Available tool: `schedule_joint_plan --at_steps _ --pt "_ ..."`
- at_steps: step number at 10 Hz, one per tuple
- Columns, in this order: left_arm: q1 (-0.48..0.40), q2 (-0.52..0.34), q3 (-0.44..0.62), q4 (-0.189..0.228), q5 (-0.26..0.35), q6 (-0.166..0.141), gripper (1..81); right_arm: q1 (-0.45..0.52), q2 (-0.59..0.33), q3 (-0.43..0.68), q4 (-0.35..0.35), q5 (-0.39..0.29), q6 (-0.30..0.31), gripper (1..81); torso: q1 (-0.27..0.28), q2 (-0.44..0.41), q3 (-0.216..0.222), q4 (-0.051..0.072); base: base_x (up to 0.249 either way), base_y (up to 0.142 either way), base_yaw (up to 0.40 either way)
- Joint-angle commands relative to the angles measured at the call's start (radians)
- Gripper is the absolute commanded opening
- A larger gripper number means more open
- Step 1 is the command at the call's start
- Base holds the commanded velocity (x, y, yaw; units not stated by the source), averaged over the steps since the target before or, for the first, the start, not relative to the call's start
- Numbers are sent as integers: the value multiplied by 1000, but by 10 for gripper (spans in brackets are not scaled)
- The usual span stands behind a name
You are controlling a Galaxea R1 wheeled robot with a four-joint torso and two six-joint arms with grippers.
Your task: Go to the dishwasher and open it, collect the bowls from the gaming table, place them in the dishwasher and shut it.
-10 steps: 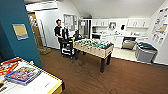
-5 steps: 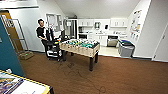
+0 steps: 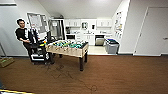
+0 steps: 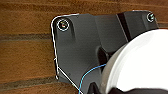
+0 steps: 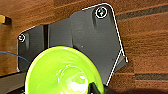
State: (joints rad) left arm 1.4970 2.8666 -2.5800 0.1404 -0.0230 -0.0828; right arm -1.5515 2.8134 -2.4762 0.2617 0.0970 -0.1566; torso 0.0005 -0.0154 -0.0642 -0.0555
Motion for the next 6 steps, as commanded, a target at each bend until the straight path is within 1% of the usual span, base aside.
schedule_joint_plan --at_steps 1,4,5,6 --pt "-45 -12 3 4 49 -3 10 43 -15 4 -9 -59 0 10 0 0 0 0 0 0 -344" --pt "-45 -15 3 -1 49 -3 10 46 -15 4 -10 -60 0 10 0 0 0 0 0 0 -329" --pt "-45 -15 3 -1 48 -3 10 46 -15 2 -10 -60 0 10 0 0 0 0 0 0 -135" --pt "-45 -15 3 -1 48 -3 10 47 -15 4 -12 -60 0 10 0 0 0 0 0 0 0"
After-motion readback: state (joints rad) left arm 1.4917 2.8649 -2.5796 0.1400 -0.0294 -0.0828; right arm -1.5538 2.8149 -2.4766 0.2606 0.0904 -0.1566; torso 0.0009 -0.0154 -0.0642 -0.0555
